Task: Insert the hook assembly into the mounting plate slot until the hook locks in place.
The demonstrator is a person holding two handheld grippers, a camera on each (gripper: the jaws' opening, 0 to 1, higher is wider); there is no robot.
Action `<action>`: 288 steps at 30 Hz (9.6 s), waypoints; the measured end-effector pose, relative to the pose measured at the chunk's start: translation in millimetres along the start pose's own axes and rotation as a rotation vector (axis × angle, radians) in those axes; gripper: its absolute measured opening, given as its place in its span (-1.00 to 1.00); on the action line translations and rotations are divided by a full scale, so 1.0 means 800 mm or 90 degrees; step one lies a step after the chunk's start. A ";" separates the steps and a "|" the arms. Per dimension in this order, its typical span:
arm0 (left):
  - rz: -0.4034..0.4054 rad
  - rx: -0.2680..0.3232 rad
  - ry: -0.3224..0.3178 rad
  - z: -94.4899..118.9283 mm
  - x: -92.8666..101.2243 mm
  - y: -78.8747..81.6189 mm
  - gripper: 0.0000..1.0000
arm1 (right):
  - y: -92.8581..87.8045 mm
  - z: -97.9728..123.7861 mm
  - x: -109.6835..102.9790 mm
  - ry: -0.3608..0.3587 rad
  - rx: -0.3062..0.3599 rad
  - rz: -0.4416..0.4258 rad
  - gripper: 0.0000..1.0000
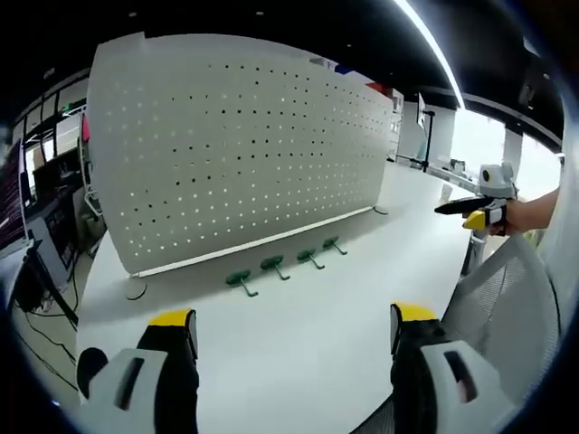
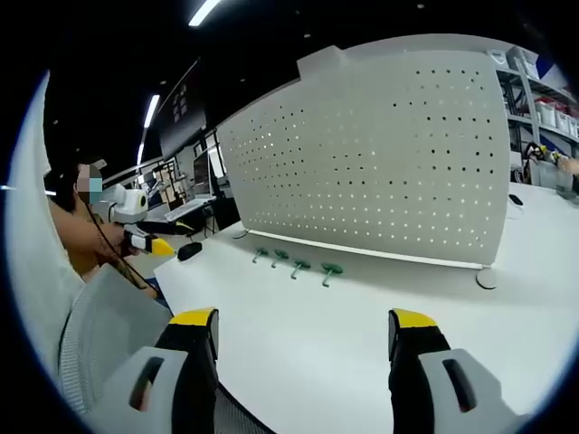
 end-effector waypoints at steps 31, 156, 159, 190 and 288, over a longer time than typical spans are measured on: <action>-0.065 -0.096 -0.075 -0.046 -0.030 0.027 0.72 | -0.002 0.002 0.000 -0.005 -0.005 -0.001 0.48; -0.350 -0.539 -0.319 -0.176 -0.135 -0.030 0.28 | -0.018 -0.006 0.011 -0.009 -0.055 0.006 0.42; -0.349 -0.532 -0.321 -0.178 -0.136 -0.029 0.30 | -0.018 -0.007 0.012 -0.010 -0.056 0.006 0.42; -0.323 -0.530 -0.312 -0.182 -0.151 -0.023 -0.25 | -0.022 -0.007 0.013 -0.009 -0.062 0.011 0.38; -0.284 -0.342 -0.183 -0.182 -0.132 0.017 -0.96 | -0.006 -0.006 0.010 -0.010 -0.025 -0.015 0.36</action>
Point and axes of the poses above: the point that each gripper's makers call its tool centre point, and the gripper's own axes: z roughly backward along the fingers, x roughly to its right, y roughly out of its top, the point moved 4 cm from there along z, roughly backward along the fingers, and after that the axes turned 13 degrees about -y, right-handed, at the moved point
